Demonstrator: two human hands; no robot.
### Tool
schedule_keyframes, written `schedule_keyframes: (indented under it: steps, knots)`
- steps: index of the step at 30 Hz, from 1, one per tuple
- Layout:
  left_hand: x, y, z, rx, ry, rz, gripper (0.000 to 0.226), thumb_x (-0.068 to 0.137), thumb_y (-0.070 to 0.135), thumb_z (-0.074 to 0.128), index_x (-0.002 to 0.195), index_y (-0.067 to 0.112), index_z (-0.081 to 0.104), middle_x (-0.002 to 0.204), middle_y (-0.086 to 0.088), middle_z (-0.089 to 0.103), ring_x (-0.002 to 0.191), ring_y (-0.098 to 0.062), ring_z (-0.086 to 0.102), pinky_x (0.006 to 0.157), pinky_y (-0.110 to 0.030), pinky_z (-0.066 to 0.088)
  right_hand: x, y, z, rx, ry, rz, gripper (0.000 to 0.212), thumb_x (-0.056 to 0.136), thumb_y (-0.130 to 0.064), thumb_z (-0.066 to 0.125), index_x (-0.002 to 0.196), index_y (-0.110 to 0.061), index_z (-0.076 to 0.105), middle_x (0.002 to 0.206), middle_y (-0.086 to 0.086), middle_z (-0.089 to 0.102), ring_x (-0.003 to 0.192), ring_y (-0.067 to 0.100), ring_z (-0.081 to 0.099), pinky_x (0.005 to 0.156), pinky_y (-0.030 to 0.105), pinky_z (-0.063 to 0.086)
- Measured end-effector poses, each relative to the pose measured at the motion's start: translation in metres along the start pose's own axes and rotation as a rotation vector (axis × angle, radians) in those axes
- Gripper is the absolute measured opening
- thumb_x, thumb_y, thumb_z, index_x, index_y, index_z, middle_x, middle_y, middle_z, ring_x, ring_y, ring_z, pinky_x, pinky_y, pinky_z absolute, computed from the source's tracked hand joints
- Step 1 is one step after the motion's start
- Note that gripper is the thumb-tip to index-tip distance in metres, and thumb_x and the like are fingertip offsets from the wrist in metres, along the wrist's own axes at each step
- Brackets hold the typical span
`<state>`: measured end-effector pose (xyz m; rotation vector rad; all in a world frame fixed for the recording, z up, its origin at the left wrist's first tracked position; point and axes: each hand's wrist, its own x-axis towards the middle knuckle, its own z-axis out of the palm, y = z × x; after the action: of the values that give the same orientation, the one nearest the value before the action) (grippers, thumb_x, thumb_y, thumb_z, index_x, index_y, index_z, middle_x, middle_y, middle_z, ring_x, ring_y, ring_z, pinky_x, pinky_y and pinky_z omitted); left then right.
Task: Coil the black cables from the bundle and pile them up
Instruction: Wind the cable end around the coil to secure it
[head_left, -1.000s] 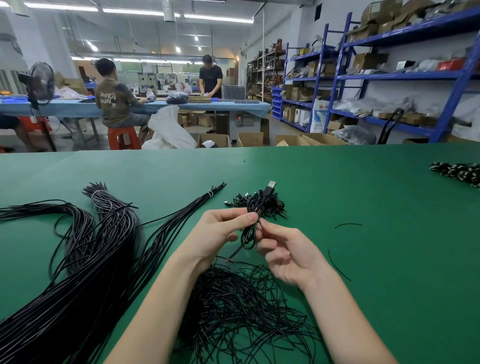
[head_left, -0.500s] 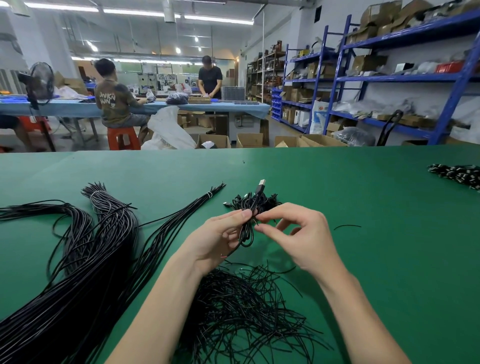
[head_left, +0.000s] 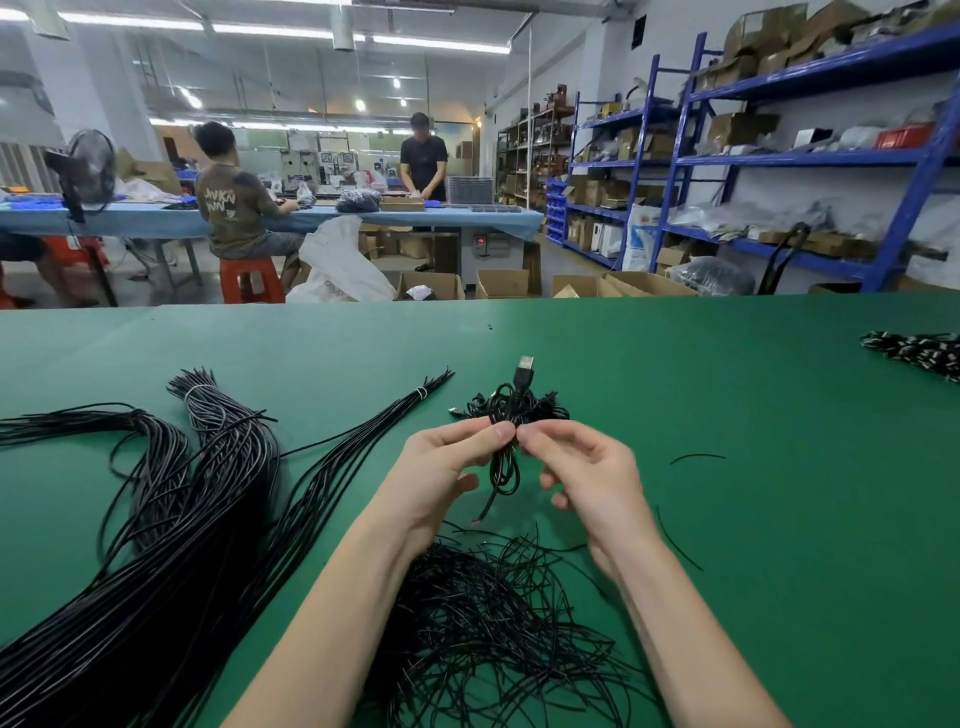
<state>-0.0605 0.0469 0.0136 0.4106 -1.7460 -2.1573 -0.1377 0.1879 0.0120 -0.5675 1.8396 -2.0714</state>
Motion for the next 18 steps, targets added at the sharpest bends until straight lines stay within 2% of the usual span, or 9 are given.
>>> schedule_keyframes:
  steps: [2,3,5,7,11,13,15,16,18]
  knots:
    - [0.0004,0.0012,0.0006,-0.043,-0.009,-0.023,0.036,0.061,0.041,0.084,0.091,0.021,0.080,0.089,0.009,0.072,0.081,-0.009,0.053,0.080,-0.032,0.038,0.0006,0.0027,0.0002,-0.206,0.053,-0.277,0.000,0.083,-0.034,0.082,0.083,-0.033,0.082,0.074,-0.004,0.077,0.053,0.009,0.056,0.049,0.023,0.047]
    - [0.0009,0.0010,0.0005,-0.061,-0.022,-0.027,0.034,0.062,0.040,0.084,0.090,0.022,0.081,0.090,0.008,0.072,0.077,-0.007,0.053,0.077,-0.031,0.037,0.0001,0.0049,-0.0006,-0.312,0.066,-0.381,0.002,0.084,-0.036,0.081,0.083,-0.038,0.081,0.073,-0.008,0.076,0.054,0.010,0.058,0.054,0.027,0.050]
    - [0.0021,0.0009,-0.0002,-0.100,-0.032,-0.025,0.034,0.062,0.039,0.084,0.091,0.023,0.081,0.089,0.009,0.071,0.065,-0.002,0.053,0.064,-0.025,0.035,-0.0009,0.0088,-0.0021,-0.474,0.116,-0.514,0.008,0.082,-0.039,0.081,0.090,-0.041,0.080,0.078,-0.019,0.074,0.058,0.010,0.060,0.060,0.022,0.051]
    - [0.0030,0.0007,-0.0002,-0.116,-0.042,-0.026,0.035,0.063,0.039,0.083,0.094,0.022,0.081,0.085,0.010,0.069,0.057,0.001,0.051,0.053,-0.019,0.035,-0.0011,0.0090,-0.0034,-0.508,0.169,-0.598,0.018,0.082,-0.036,0.083,0.099,-0.039,0.080,0.089,-0.024,0.073,0.062,0.012,0.061,0.060,0.015,0.046]
    - [0.0044,-0.0003,-0.0004,-0.117,-0.070,-0.037,0.034,0.066,0.039,0.082,0.096,0.022,0.081,0.081,0.010,0.068,0.055,0.001,0.050,0.049,-0.015,0.037,-0.0010,0.0080,-0.0015,-0.548,0.170,-0.775,0.014,0.085,-0.030,0.081,0.099,-0.034,0.081,0.096,-0.025,0.072,0.065,0.011,0.063,0.058,0.008,0.039]
    - [0.0037,-0.0013,-0.0018,-0.113,-0.077,-0.036,0.035,0.065,0.039,0.083,0.095,0.021,0.081,0.079,0.012,0.067,0.054,0.001,0.049,0.049,-0.014,0.037,-0.0015,0.0069,-0.0023,-0.618,0.179,-0.809,0.009,0.087,-0.032,0.079,0.095,-0.034,0.081,0.093,-0.026,0.072,0.065,0.009,0.062,0.057,0.010,0.041]
    - [0.0029,-0.0018,-0.0022,-0.091,-0.071,-0.037,0.042,0.063,0.040,0.084,0.099,0.018,0.080,0.079,0.013,0.065,0.053,0.002,0.049,0.055,-0.018,0.038,-0.0018,0.0067,-0.0037,-0.637,0.170,-0.778,0.004,0.086,-0.032,0.079,0.090,-0.034,0.080,0.087,-0.024,0.072,0.064,0.009,0.061,0.058,0.015,0.045]
    - [0.0024,-0.0015,-0.0024,-0.066,-0.062,-0.030,0.043,0.063,0.040,0.086,0.100,0.018,0.079,0.079,0.014,0.066,0.055,0.002,0.051,0.062,-0.022,0.038,-0.0013,0.0058,-0.0043,-0.608,0.148,-0.709,0.002,0.086,-0.032,0.079,0.086,-0.034,0.080,0.082,-0.021,0.073,0.061,0.008,0.059,0.058,0.016,0.045]
    - [0.0014,-0.0005,-0.0053,0.042,-0.019,0.029,0.043,0.061,0.043,0.089,0.095,0.020,0.079,0.080,0.016,0.069,0.063,0.005,0.057,0.071,-0.026,0.038,0.0021,0.0016,-0.0067,-0.507,0.039,-0.427,0.006,0.086,-0.031,0.080,0.080,-0.033,0.081,0.075,-0.012,0.074,0.054,0.005,0.049,0.054,0.016,0.042]
